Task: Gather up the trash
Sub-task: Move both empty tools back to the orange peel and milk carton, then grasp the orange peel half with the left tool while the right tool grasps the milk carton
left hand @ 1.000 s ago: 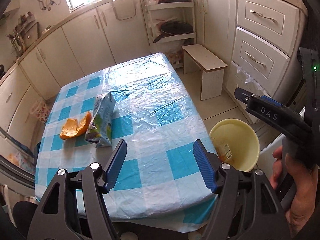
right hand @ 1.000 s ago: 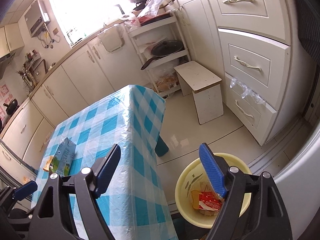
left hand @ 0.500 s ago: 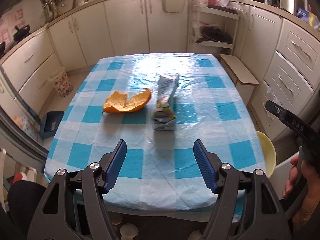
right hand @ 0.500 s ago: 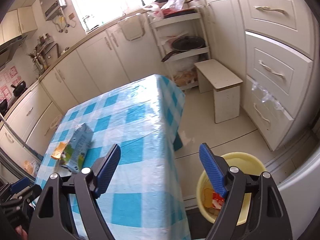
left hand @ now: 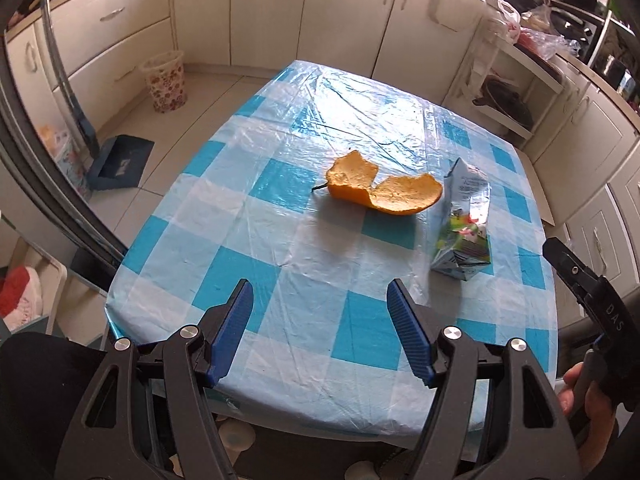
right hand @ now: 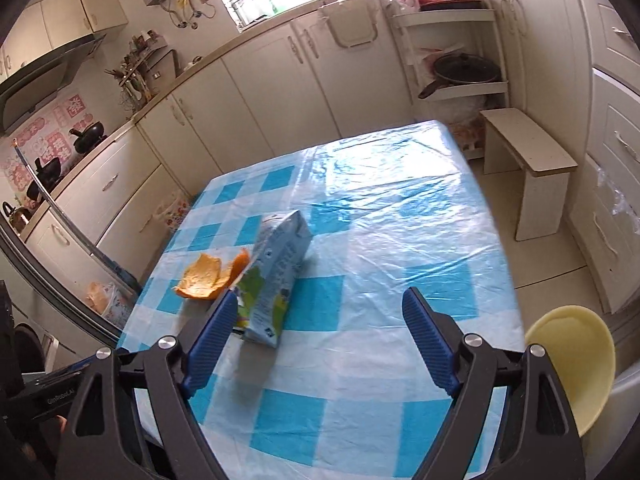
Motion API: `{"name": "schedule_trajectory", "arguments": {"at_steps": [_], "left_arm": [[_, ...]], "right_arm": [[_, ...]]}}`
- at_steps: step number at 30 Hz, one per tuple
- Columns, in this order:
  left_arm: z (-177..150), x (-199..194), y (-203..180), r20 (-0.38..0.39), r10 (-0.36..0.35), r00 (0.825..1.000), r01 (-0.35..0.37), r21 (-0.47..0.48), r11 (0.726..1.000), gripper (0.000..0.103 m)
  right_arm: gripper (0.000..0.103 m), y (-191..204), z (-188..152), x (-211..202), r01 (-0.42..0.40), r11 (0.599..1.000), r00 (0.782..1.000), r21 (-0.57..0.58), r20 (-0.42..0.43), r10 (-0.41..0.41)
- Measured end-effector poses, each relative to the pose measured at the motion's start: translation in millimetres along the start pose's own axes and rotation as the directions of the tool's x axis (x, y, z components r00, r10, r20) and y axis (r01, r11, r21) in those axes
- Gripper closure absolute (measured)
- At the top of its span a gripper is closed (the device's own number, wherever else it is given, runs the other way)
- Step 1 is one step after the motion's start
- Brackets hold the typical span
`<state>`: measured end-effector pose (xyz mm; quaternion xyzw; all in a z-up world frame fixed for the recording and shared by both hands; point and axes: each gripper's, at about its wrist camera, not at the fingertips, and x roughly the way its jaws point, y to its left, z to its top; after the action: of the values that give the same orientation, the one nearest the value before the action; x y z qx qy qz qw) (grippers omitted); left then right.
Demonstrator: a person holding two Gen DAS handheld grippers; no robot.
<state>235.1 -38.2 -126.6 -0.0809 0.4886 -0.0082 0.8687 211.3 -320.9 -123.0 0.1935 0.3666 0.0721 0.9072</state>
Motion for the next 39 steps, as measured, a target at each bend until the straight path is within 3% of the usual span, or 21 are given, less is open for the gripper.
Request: {"name": "schedule_trajectory", "arguments": {"at_steps": [6,10,13,15,17,21,24,26,28,31,34,36,37,39], "left_arm": [[21.0,14.4,21.2,-0.045,-0.013,0.999,0.012,-0.021,1.000,0.037],[41.1,25.0,27.8,-0.049,-0.011,0.999,0.010,-0.029,1.000,0.037],[62.4,38.9,22.3,-0.052,0.007,0.999,-0.006,0.019,1.000,0.036],[78.6,53.2,14.9,-0.057,0.014,0.998,-0.011,0.064,0.998,0.036],[93.5,69.7,5.3,-0.064,0.013,0.998,-0.006,0.108,0.994,0.035],[111.6,102.1,-13.7,-0.070,0.005,0.998,0.008,0.178,0.984,0.032],[113.0,124.5,-21.5,-0.103,0.010,0.995,0.012,0.211,0.978,0.031],[106.5,131.1,-22.1,-0.142,-0.030,0.989,0.059,0.209,0.976,0.032],[100.4,130.4,-24.5,-0.167,-0.071,0.983,0.107,0.218,0.970,0.044],[91.4,119.3,-28.5,-0.192,-0.117,0.974,0.165,0.258,0.952,0.057],[86.9,107.9,-29.5,-0.200,-0.148,0.969,0.201,0.281,0.938,0.058],[87.3,105.4,-28.9,-0.203,-0.157,0.966,0.212,0.283,0.936,0.058],[88.8,105.7,-26.9,-0.195,-0.152,0.969,0.202,0.273,0.941,0.057],[93.4,110.4,-16.4,-0.196,-0.151,0.969,0.196,0.239,0.951,0.057]], "right_arm": [[0.020,51.4,2.0,39.5,-0.021,0.996,0.998,-0.088,-0.062,0.016],[0.020,78.4,-2.0,66.4,0.053,0.975,0.990,-0.215,-0.114,-0.079],[0.020,76.7,-6.5,79.4,0.079,0.962,0.982,-0.260,-0.146,-0.120],[0.027,69.2,-6.2,83.8,0.081,0.961,0.977,-0.265,-0.171,-0.129],[0.043,61.3,-3.3,83.9,0.077,0.963,0.972,-0.259,-0.195,-0.131],[0.056,46.9,1.6,75.9,0.100,0.955,0.965,-0.281,-0.205,-0.161],[0.056,34.9,3.7,68.4,0.114,0.955,0.963,-0.274,-0.208,-0.174],[0.048,33.0,5.3,66.2,0.123,0.952,0.964,-0.280,-0.194,-0.182],[0.041,37.6,8.0,69.5,0.123,0.946,0.965,-0.299,-0.185,-0.184],[0.038,52.5,10.1,80.2,0.127,0.921,0.961,-0.369,-0.184,-0.207],[0.038,60.6,11.0,90.3,0.123,0.897,0.955,-0.426,-0.194,-0.223],[0.044,59.1,9.8,93.4,0.112,0.896,0.953,-0.430,-0.210,-0.220],[0.059,56.8,9.3,94.5,0.101,0.902,0.951,-0.419,-0.226,-0.211],[0.067,53.6,7.9,95.1,0.089,0.909,0.949,-0.408,-0.242,-0.202]]}}
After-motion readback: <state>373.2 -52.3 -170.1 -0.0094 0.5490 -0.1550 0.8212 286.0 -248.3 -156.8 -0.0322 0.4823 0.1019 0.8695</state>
